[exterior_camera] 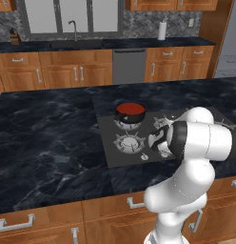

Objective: Wait until the marinara sauce is simmered to a deep red color and then turn off the stove.

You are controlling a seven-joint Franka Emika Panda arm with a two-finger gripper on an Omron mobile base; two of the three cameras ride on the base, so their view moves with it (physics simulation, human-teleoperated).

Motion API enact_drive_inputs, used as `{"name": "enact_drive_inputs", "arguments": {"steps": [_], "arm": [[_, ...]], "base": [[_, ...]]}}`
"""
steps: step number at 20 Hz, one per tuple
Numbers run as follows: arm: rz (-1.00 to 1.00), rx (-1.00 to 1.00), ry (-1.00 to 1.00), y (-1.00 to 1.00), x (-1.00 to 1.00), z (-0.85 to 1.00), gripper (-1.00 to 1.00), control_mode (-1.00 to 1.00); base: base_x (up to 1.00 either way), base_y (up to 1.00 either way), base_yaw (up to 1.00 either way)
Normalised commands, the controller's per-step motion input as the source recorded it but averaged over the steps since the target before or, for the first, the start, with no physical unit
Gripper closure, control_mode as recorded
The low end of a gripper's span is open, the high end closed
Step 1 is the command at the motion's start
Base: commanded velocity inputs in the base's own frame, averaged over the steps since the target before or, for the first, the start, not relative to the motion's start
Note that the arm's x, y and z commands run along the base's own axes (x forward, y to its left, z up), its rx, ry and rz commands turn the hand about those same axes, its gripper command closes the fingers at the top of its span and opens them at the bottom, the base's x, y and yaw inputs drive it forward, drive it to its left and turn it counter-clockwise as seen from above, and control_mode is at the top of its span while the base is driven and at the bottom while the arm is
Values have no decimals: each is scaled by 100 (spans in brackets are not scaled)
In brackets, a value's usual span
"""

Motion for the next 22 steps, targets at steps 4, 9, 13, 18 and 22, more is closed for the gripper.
{"name": "enact_drive_inputs", "arguments": {"steps": [4, 9, 13, 18, 22], "arm": [[-22, 10, 0, 0, -1, 0, 100, -100], [-22, 15, 0, -14, -11, -5, 100, -100], [-19, 17, 0, -29, -30, -7, 100, -100], [-23, 11, 0, -13, -18, -8, 100, -100], [-37, 5, 1, 0, 0, -1, 100, -100]], "base": [[0, 0, 0], [0, 0, 0], [0, 0, 0], [0, 0, 0], [0, 0, 0]]}}
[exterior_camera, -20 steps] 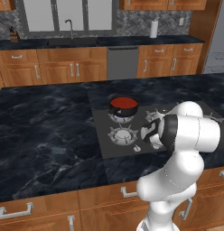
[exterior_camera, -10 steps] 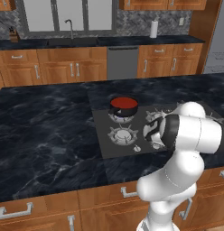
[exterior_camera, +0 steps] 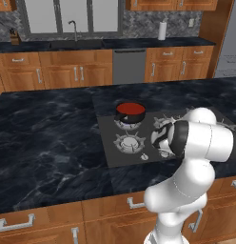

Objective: Wait until the marinara sauce is simmered to a deep red color and then turn off the stove.

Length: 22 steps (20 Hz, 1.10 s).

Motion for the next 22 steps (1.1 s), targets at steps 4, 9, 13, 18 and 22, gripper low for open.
{"name": "enact_drive_inputs", "arguments": {"steps": [4, 9, 13, 18, 22], "arm": [[-43, 0, 2, 8, 0, 0, 100, -100], [-47, 0, 2, 21, 0, 0, 100, -100], [-49, 0, 3, 6, 4, 0, 100, -100], [-53, 9, 5, 0, 0, 0, 100, -100], [-52, 14, 10, -1, 0, 0, 100, -100]], "base": [[0, 0, 0], [0, 0, 0], [0, 0, 0], [0, 0, 0], [0, 0, 0]]}}
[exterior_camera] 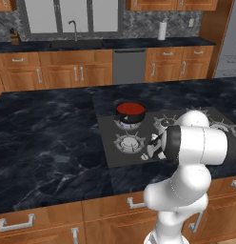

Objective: Wait until the marinara sauce is simmered to a deep red color and then turn off the stove.

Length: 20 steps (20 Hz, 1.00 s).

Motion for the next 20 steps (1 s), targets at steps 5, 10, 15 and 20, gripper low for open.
{"name": "enact_drive_inputs", "arguments": {"steps": [5, 10, 15, 20], "arm": [[-49, 21, 16, -9, 0, 0, 100, -100], [-48, 24, 15, -14, 0, 0, 100, -100], [-56, 23, 7, -7, 0, -5, 100, -100], [-67, 8, 1, -1, 15, -22, 100, -100]], "base": [[0, 0, 0], [0, 0, 0], [0, 0, 0], [0, 0, 0]]}}
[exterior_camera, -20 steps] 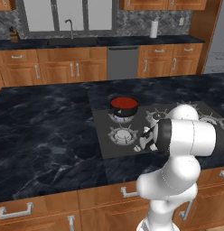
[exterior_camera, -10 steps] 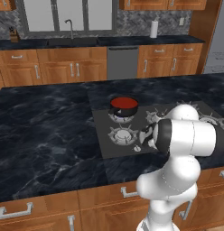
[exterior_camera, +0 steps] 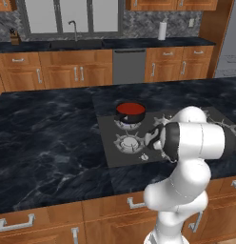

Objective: Wait until the marinara sauce is simmered to a deep red color and then turn off the stove.

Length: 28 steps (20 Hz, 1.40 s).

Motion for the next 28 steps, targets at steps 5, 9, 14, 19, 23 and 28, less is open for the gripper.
{"name": "enact_drive_inputs", "arguments": {"steps": [5, 9, 14, 19, 23, 28], "arm": [[-78, 0, 0, -5, 9, -36, 100, -100], [-82, 3, 0, -18, 0, -27, 100, -100], [-79, 5, 0, -18, 0, -28, 100, -100], [-73, 3, 0, -11, 0, -21, 100, -100], [-78, 5, 0, 0, 0, -25, 100, -100], [-81, 8, 0, 0, 0, -23, 100, -100]], "base": [[0, 0, 0], [0, 0, 0], [0, 0, 0], [0, 0, 0], [0, 0, 0], [0, 0, 0]]}}
